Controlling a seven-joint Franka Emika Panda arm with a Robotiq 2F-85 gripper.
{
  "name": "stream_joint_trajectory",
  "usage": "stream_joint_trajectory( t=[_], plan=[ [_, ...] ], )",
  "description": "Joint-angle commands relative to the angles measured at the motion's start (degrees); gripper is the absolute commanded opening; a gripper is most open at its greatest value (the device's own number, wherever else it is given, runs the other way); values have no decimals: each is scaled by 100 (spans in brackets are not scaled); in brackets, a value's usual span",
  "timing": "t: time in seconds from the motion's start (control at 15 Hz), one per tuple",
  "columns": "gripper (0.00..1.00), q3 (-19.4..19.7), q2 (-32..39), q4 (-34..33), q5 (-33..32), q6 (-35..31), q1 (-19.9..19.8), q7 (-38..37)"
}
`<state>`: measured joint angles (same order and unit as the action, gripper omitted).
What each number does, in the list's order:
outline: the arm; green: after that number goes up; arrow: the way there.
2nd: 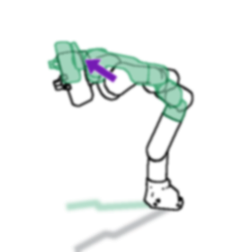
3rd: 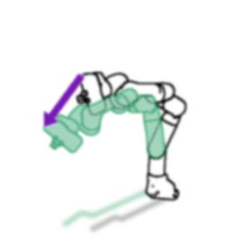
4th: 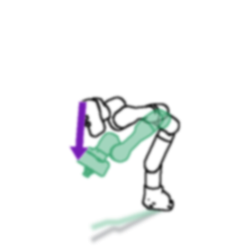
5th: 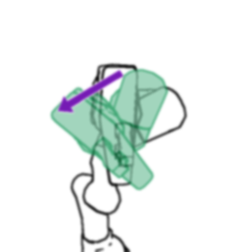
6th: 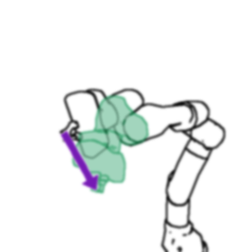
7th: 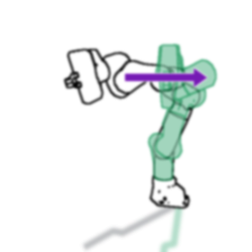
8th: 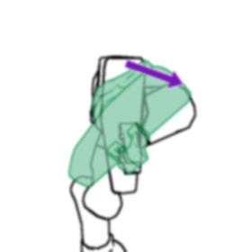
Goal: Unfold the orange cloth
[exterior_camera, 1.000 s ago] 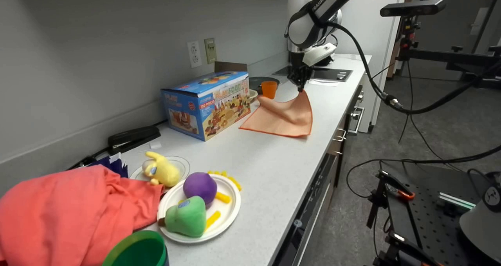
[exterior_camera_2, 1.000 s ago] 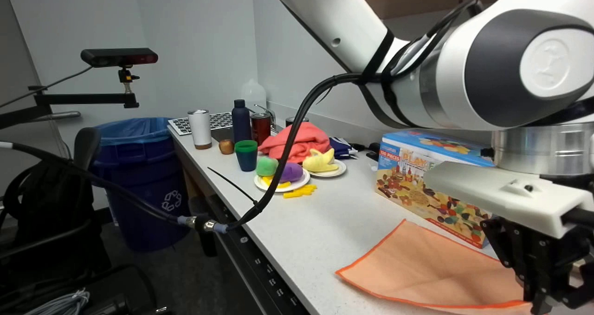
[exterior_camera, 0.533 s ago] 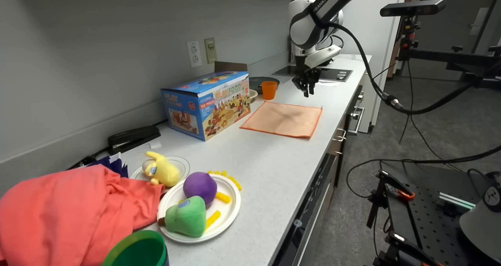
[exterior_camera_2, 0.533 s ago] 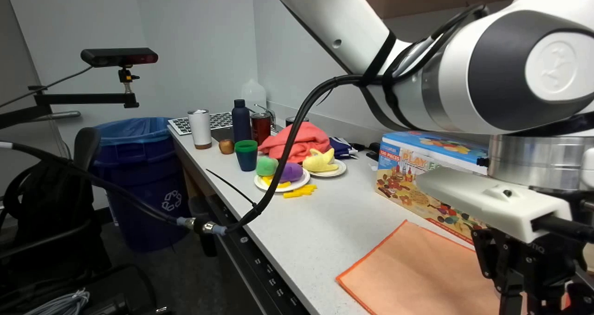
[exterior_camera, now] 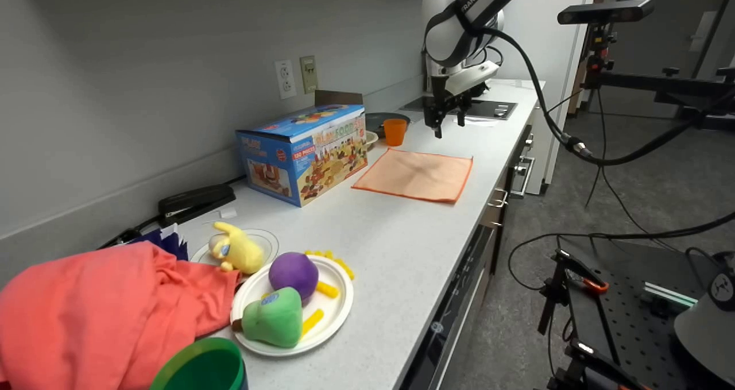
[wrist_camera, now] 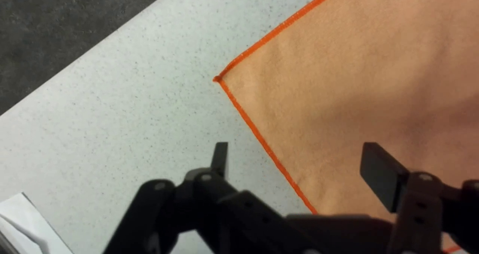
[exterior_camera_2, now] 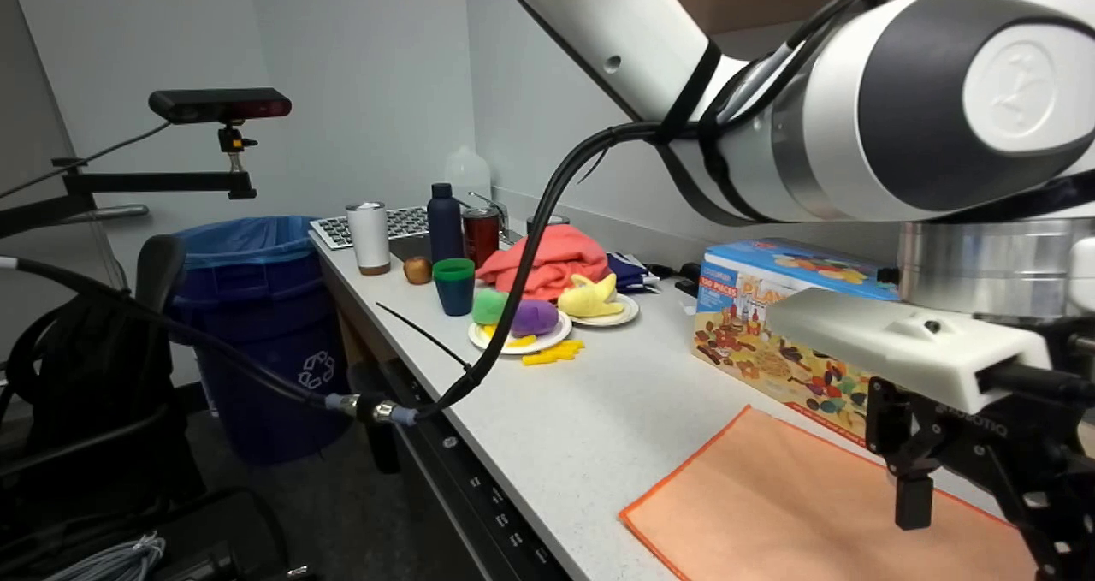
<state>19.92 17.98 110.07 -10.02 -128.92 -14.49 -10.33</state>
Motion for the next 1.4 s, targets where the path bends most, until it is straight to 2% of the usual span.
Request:
stream_joint_trajectory(
  t=[0.0, 0.33, 0.67, 0.87, 0.93, 1.33],
  plan=[
    [100, -101, -461, 221, 58, -421, -33, 20],
    [100, -286, -893, 331, 432, -1156, -67, 328],
    [100, -456, -1294, 577, 1105, -1732, -106, 904],
    [100, -475, -1512, 703, 1469, -1714, -104, 1216],
    [100, -413, -1198, 421, 1201, -1610, -52, 909],
    [100, -414, -1176, 431, 1217, -1603, -53, 929]
  ],
)
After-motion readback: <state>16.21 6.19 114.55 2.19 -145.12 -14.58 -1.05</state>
